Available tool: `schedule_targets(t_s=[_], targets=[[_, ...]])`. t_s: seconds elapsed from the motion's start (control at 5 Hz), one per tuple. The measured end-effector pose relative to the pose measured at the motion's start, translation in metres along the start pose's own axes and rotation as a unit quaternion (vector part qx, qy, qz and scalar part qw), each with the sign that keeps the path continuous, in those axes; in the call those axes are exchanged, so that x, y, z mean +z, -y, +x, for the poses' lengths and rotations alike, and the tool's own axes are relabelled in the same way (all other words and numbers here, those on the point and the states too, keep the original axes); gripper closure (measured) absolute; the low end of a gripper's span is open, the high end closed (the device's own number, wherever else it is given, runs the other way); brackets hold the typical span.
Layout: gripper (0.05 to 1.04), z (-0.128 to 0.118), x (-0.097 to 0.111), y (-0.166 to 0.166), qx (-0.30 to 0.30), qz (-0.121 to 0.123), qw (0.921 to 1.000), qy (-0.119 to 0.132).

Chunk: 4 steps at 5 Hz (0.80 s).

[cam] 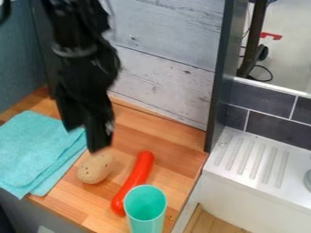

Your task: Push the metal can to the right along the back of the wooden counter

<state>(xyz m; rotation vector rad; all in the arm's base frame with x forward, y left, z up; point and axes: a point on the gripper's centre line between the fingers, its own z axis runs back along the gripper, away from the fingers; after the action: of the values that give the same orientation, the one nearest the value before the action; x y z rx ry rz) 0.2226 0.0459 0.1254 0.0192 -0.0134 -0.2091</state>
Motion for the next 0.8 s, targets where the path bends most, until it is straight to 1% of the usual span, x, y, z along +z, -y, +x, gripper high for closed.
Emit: schedule_targets(t_s=[0.2, 0.4, 0.6, 0.8], targets=[[0.076, -0.002, 0.015, -0.037, 0.026, 0.02, 0.9991, 0.028], [0.076, -0.004, 0.015, -0.073, 0.043, 0.038, 0.9978, 0.032], [0.076, -0.004, 0.007, -0.115, 0.069, 0.054, 0.9957, 0.03], [0.076, 0.004, -0.008, -0.151, 0.092, 0.055, 0.994, 0.024]])
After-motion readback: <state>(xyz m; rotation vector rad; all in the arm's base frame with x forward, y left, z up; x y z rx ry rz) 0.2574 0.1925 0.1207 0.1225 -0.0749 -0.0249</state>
